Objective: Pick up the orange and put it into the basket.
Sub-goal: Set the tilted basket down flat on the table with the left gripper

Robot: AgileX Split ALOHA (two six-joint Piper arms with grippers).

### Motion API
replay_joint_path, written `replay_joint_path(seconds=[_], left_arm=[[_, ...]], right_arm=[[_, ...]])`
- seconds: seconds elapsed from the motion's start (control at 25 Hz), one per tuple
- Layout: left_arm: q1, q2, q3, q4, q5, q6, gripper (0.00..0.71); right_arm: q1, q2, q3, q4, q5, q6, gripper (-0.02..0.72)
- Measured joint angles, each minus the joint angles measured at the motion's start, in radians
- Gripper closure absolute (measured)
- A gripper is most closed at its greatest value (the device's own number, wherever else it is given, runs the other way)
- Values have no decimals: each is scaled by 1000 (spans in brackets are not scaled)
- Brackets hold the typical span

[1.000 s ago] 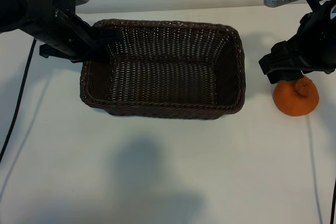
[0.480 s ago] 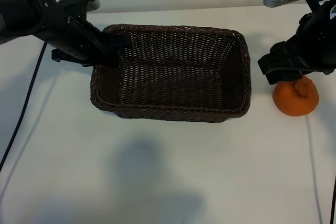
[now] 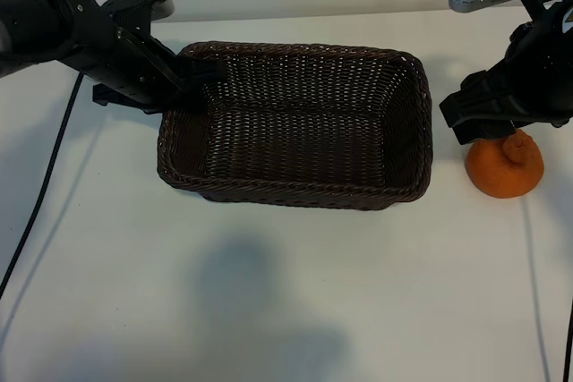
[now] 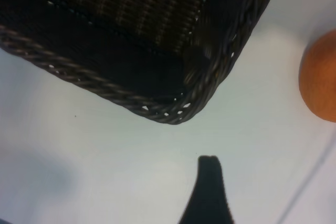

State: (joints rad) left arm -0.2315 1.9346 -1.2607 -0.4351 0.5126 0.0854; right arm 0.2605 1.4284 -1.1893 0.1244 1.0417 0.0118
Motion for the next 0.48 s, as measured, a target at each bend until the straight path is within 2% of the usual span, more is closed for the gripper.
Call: replay_joint_path(seconds=[0.48], left_arm=[[0, 17, 0, -3, -3, -33, 559]], right_arm=[[0, 0, 0, 1, 6, 2, 150]])
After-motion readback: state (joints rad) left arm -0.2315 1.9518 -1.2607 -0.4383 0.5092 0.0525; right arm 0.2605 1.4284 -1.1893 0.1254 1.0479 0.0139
